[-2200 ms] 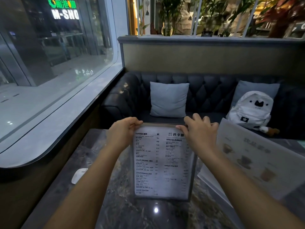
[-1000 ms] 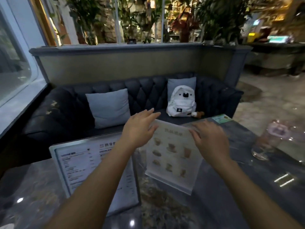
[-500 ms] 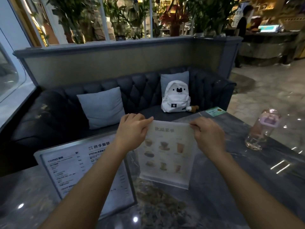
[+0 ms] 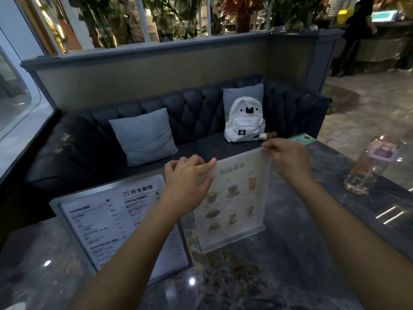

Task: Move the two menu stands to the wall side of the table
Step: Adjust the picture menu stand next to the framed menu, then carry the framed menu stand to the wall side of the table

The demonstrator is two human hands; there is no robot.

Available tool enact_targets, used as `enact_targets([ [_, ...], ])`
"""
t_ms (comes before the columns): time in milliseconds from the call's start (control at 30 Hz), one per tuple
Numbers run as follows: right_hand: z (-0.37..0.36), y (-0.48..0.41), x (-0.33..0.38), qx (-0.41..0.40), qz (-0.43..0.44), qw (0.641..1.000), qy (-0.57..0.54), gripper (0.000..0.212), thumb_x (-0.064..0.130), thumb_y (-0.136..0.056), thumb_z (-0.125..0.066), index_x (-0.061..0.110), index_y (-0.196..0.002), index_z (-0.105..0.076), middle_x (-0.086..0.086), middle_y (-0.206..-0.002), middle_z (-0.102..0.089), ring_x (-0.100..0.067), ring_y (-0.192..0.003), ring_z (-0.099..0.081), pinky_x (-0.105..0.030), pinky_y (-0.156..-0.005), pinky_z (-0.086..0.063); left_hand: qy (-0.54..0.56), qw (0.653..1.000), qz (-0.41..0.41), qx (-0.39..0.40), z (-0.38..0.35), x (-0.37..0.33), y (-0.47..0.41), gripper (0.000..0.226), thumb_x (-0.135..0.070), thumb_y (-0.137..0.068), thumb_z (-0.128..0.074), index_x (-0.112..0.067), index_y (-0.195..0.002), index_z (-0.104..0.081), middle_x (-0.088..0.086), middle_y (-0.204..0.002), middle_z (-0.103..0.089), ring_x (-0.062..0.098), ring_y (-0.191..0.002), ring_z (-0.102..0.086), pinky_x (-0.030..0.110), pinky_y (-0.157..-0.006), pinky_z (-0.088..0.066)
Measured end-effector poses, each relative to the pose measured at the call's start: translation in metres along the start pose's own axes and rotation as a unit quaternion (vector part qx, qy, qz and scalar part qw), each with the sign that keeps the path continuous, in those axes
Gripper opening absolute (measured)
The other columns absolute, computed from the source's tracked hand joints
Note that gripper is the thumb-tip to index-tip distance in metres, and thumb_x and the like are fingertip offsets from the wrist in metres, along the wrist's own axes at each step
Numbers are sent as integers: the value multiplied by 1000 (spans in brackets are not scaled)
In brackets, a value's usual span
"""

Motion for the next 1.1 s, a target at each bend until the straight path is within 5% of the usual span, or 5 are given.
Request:
enact_targets([
  [400, 3, 3, 8, 16, 12, 1000, 12, 16, 19, -84, -58, 18, -94, -70, -9, -101, -72, -28, -95, -61, -43, -80, -50, -10, 999, -11, -35, 2, -1, 8, 41, -33, -90, -47, -34, -131, -42, -5, -116, -55, 17, -107, -43, 32, -90, -12],
  [600, 5, 13, 46, 24, 134, 986, 98, 26, 21, -82, -63, 10, -105, -64, -13, -109, -68, -32, -102, -57, -49, -90, -40, 5, 996, -2, -90, 31, 20, 18, 40, -29, -86, -58, -23, -125, -52, 3, -119, -61, 24, -107, -52, 38, -91, -31],
  [733, -8, 20, 84, 33, 184, 977, 104, 29, 24, -83, -62, 8, -107, -62, -14, -106, -67, -33, -99, -58, -45, -86, -38, 1, 992, 51, -118, 62, 59, 32, 37, -27, -84, -61, -17, -119, -57, 10, -113, -63, 30, -102, -55, 45, -88, -43],
  [1100, -114, 64, 196, 201, 298, 928, 95, 33, 31, -87, -55, 12, -115, -56, -10, -114, -62, -29, -103, -55, -40, -83, -45, -50, 964, 216, -145, 123, 174, 101, 35, -27, -86, -59, -10, -117, -59, 15, -118, -60, 35, -109, -51, 47, -93, -41],
])
Point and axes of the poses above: each hand's wrist, its own y-axis away from the middle knuckle, its own z-axis out of the back of the hand, x = y × z, the point moved 8 cm from there along -y, towards the middle knuckle
